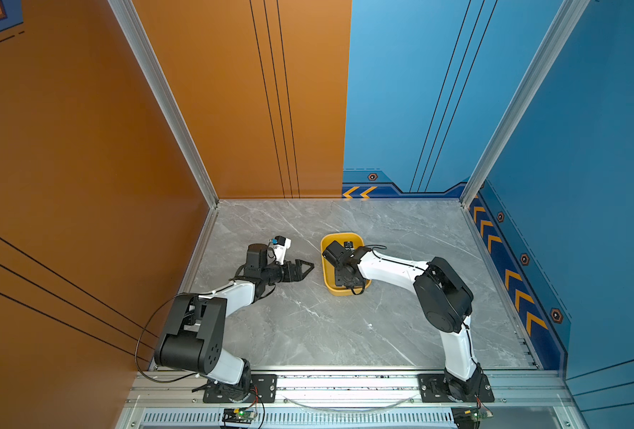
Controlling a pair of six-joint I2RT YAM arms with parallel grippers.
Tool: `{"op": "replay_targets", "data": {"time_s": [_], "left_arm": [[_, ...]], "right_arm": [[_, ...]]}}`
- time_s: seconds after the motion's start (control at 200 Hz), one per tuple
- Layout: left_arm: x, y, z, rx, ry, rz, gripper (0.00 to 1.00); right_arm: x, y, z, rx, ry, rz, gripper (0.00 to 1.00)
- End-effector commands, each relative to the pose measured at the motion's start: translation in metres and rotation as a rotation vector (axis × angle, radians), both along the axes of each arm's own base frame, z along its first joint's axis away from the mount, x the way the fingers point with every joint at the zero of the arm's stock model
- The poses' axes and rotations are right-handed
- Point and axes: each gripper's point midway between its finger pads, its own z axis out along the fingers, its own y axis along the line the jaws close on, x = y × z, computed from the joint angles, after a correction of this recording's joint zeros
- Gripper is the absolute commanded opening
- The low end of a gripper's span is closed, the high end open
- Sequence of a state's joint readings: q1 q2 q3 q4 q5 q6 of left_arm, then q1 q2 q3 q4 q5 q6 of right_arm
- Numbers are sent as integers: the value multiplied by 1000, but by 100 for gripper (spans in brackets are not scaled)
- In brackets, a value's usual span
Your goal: Put the screwdriver in the bin
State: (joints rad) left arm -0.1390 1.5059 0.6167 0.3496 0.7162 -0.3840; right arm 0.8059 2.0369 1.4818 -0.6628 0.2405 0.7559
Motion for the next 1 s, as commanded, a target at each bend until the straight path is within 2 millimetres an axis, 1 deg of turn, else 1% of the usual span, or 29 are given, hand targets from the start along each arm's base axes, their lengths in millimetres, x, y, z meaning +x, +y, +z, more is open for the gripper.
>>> {"op": "replay_targets", "data": {"time_s": [0.0, 0.14, 0.23, 0.401, 0.506, 0.601, 0.641, 0.656, 0.661, 0.666, 0.671, 0.686, 0.706, 0.716, 0.911, 0.996], "left_arm": [[4, -1, 6, -16, -2, -11, 98], [5, 0, 6, -17, -4, -9, 98], [5, 1, 6, -15, -5, -7, 98], [5, 1, 5, -15, -2, -6, 98], [4, 1, 4, -15, 1, -5, 98], [4, 1, 4, -12, 0, -2, 98], [4, 2, 4, -10, 1, 0, 98], [4, 2, 4, -9, 0, 0, 98], [4, 2, 4, -9, 0, 1, 98], [4, 3, 4, -8, 0, 1, 98], [4, 3, 4, -8, -1, 1, 98], [4, 3, 4, -7, 0, 1, 98], [5, 3, 5, -5, -3, 3, 98], [4, 3, 4, -4, -2, 2, 98], [4, 6, 8, 21, -13, 11, 98], [4, 9, 7, 41, -17, 19, 98]], "right_arm": [[0, -10, 41, -3, -54, 9, 58], [-5, -12, 65, 23, -73, 53, 61], [-11, -13, 75, 52, -65, 97, 61], [-24, -13, 94, 65, -67, 281, 62], [-34, -19, 100, 51, -71, 393, 62], [-45, -25, 99, 42, -59, 479, 63], [-48, -30, 99, 33, -60, 492, 66], [-49, -32, 98, 28, -59, 494, 69], [-49, -33, 98, 28, -60, 494, 72], [-49, -34, 98, 26, -59, 494, 79], [-50, -35, 97, 24, -59, 493, 83], [-50, -37, 97, 21, -60, 493, 88], [-52, -39, 97, 18, -61, 498, 98], [-52, -41, 96, 14, -61, 499, 100], [-60, -63, 88, 15, -90, 482, 100], [-61, -77, 85, 4, -110, 454, 100]]}}
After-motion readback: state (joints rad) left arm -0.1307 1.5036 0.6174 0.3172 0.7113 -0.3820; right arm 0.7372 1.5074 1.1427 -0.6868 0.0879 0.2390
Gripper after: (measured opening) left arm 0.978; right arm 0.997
